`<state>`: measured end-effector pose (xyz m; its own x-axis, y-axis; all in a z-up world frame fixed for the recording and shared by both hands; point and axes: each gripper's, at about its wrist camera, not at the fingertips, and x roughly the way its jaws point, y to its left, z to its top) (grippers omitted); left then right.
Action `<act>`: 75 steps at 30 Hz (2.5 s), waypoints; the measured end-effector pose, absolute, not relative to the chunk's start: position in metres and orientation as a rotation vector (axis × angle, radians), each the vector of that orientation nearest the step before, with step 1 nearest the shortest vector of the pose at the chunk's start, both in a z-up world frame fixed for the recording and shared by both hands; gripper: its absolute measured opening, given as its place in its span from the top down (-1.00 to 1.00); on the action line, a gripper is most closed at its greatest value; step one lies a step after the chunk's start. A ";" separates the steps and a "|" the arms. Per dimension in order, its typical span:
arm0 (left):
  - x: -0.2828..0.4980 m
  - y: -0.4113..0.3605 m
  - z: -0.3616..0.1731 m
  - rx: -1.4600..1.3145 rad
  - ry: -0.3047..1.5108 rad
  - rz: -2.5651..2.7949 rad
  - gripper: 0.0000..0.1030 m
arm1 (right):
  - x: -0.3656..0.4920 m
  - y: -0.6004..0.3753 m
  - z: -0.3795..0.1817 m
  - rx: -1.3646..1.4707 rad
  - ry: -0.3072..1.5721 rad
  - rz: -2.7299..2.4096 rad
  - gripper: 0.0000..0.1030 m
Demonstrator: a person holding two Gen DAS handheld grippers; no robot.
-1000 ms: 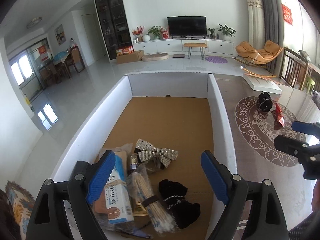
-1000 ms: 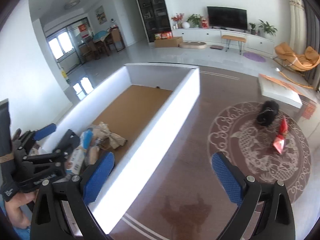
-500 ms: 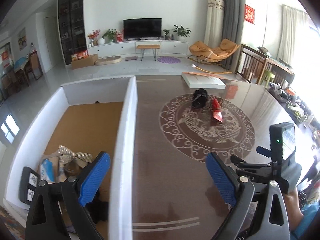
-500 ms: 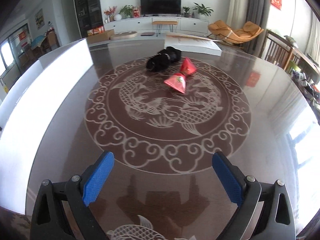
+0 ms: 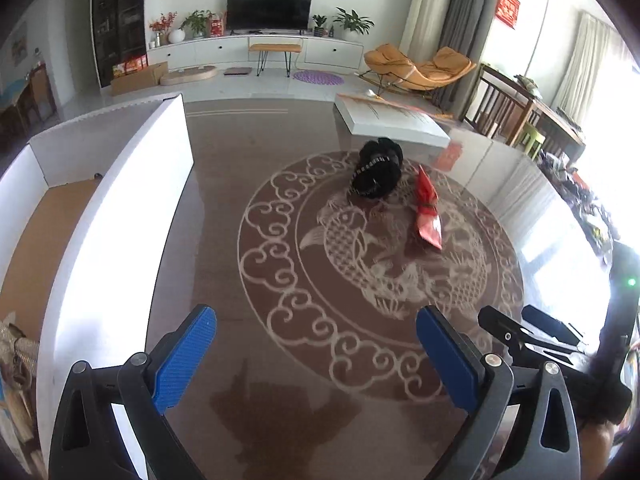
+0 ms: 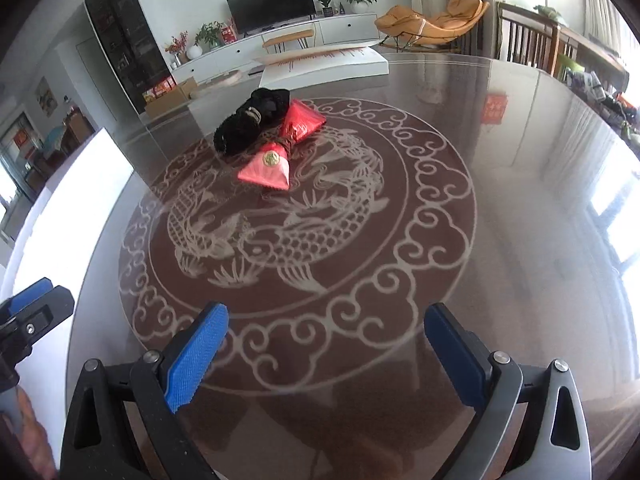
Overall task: Organize objects
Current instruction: 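Lower the left gripper onto the other black pouch while the right gripper grasps the red gift bag, then carry black pouch and red gift bag into the cork-bottomed box while both grippers open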
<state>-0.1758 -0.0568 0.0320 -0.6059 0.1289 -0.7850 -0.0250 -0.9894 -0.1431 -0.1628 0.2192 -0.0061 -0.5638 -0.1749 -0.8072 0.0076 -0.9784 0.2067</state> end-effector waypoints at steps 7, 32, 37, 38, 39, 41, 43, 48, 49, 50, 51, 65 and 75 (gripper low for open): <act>-0.263 -0.065 0.048 -1.327 -0.237 2.754 -0.98 | -0.274 0.196 0.004 1.422 -0.342 -2.653 -0.83; -0.337 0.047 -0.019 -1.384 0.122 2.534 0.43 | -0.173 0.278 -0.006 1.405 -0.643 -2.368 0.54; -0.228 0.009 0.015 -1.350 -0.153 2.541 0.43 | -0.149 0.270 0.005 1.367 -0.826 -2.264 0.54; -0.205 -0.001 0.025 -1.334 -0.189 2.539 0.43 | -0.144 0.265 0.010 1.360 -0.833 -2.252 0.54; -0.183 -0.014 0.037 -1.316 -0.223 2.541 0.43 | -0.138 0.257 0.016 1.350 -0.828 -2.243 0.54; -0.141 -0.046 0.066 -1.262 -0.274 2.556 0.43 | -0.128 0.237 0.033 1.322 -0.812 -2.217 0.54; -0.103 -0.087 0.094 -1.205 -0.255 2.640 0.43 | -0.120 0.202 0.058 1.281 -0.741 -2.190 0.54; -0.043 -0.200 0.121 -1.253 -0.187 2.919 0.43 | -0.094 0.069 0.120 1.154 -0.480 -2.045 0.54; -0.036 -0.220 0.117 -1.295 -0.183 2.970 0.43 | -0.086 0.039 0.128 1.135 -0.414 -2.015 0.54; -0.030 -0.240 0.110 -1.348 -0.200 3.005 0.43 | -0.083 0.007 0.135 1.120 -0.340 -1.998 0.54; -0.026 -0.258 0.101 -1.403 -0.231 3.023 0.42 | -0.078 -0.022 0.139 1.110 -0.271 -1.982 0.54; 0.008 -0.306 0.063 -1.626 -0.368 3.136 -0.77 | -0.071 -0.157 0.107 1.255 0.161 -1.993 -0.65; 0.030 -0.305 0.105 -1.701 -0.631 3.307 -0.78 | -0.081 -0.145 0.135 1.167 0.366 -2.122 -0.96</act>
